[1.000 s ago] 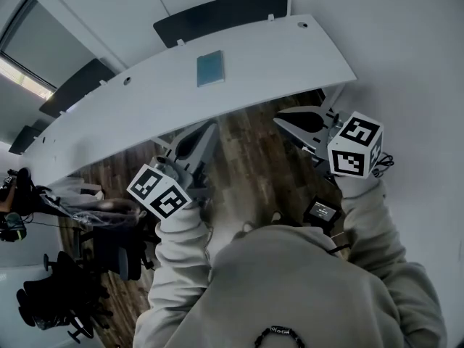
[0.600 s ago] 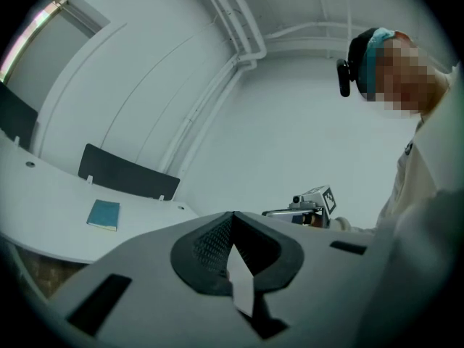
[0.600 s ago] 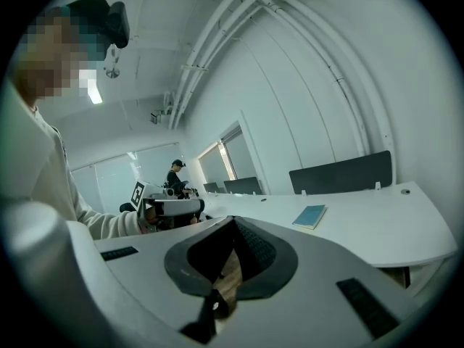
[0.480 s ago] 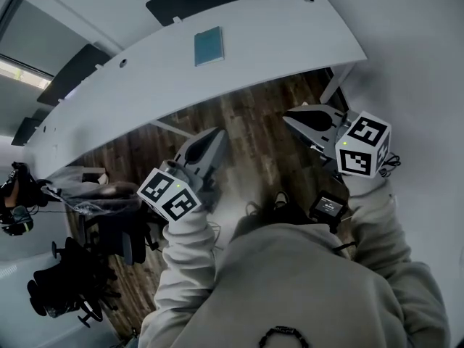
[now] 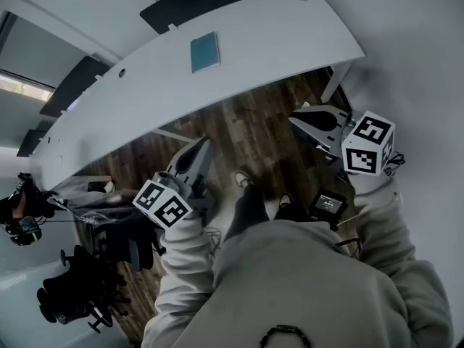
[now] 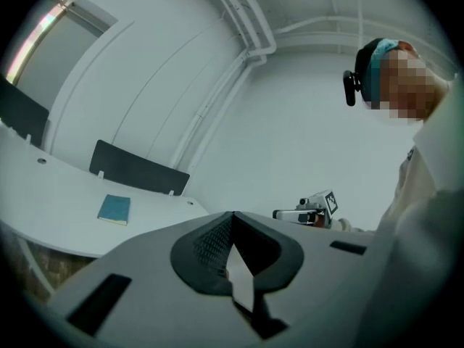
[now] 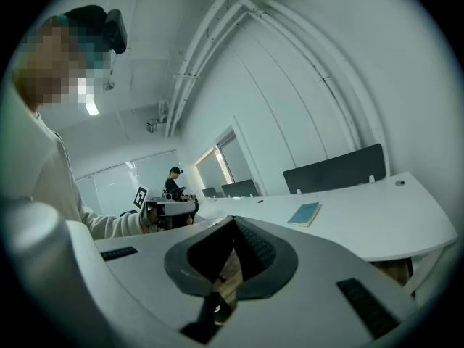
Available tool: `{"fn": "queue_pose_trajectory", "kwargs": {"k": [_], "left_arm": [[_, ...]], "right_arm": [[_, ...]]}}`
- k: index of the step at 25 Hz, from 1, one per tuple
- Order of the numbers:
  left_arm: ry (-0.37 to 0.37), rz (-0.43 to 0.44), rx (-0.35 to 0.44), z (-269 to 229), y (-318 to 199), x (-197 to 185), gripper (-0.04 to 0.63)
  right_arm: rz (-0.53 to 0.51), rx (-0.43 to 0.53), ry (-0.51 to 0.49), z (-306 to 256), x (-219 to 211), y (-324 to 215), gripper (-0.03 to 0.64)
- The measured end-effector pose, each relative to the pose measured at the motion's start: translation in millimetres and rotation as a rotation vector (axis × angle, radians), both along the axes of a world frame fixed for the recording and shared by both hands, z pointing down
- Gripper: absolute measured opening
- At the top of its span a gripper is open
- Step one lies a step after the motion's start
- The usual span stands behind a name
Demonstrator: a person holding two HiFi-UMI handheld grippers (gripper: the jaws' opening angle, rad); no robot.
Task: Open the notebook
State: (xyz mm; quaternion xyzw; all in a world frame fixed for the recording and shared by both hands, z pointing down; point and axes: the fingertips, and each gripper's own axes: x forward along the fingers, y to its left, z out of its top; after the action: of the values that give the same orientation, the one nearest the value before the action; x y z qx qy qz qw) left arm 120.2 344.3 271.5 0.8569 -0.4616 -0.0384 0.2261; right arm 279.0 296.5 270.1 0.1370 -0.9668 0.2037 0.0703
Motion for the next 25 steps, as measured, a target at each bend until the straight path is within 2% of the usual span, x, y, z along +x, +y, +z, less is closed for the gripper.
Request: {"fn": "queue_pose_trajectory", "kwargs": {"k": [1, 5, 10, 15, 20, 25], "left_arm": [[-0.017, 0.008, 0.018, -2.7, -9.1, 0.3, -0.005], [-0.167, 0.059, 0.084, -6.4, -31.0, 5.9, -0.005], [-0.092, 0.066, 0.108, -20.8, -52.3, 5.1, -0.005], [-0.068, 0.074, 0.112, -19.9, -69.5, -6.8, -0.005], [-0.031, 0.105, 0.124, -20.4, -100.7, -32.7, -0.005], [-0.056, 0.139, 0.126, -1.7, -126.8, -55.4, -0.005]], "right_arm": [[0.007, 0.007, 0.002, -0.1, 1.6, -7.0, 0.021], [0.026, 0.069, 0.002, -15.2, 1.3, -15.3, 0.021], [0.053, 0.076, -0.002, -29.0, -2.8, -28.6, 0.021], [0.058, 0.07, 0.025, -25.5, -11.1, -45.7, 0.021], [0.033, 0.055, 0.043, -27.3, -54.3, -74.1, 0.021], [0.02, 0.075, 0.095, -14.3, -87.8, -103.2, 0.021]]}}
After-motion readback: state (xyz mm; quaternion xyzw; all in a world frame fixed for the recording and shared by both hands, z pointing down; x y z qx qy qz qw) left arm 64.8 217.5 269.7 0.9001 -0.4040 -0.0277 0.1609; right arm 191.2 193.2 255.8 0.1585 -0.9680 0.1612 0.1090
